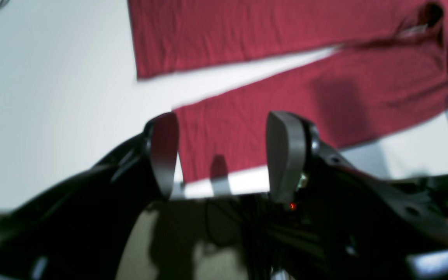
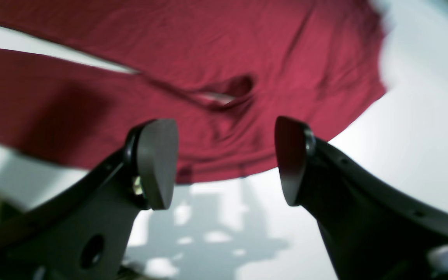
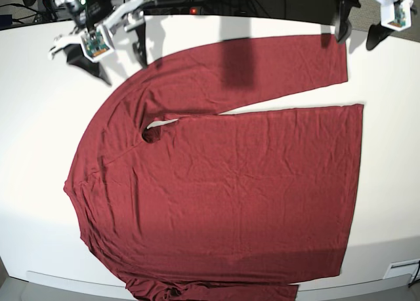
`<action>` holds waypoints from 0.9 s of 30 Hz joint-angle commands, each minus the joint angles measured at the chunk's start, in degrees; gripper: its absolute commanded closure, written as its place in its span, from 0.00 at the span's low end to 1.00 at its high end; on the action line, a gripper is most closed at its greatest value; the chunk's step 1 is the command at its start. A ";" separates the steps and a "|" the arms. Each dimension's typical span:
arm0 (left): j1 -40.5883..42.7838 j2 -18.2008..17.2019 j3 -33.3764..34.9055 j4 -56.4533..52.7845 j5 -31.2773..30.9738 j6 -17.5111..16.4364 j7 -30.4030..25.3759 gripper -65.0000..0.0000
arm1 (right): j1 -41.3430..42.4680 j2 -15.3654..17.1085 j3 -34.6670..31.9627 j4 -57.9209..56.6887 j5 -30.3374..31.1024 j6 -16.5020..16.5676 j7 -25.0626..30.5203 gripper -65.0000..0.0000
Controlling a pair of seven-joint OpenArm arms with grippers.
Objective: Fold the T-shirt properly
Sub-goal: 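Lower both grippers toward the shirt's shoulder and sleeve edges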
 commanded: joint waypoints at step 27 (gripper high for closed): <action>-20.76 -32.48 -0.04 -7.15 29.64 -6.45 -3.48 0.46 | 10.21 0.35 0.13 1.11 -37.73 -1.38 -0.66 0.39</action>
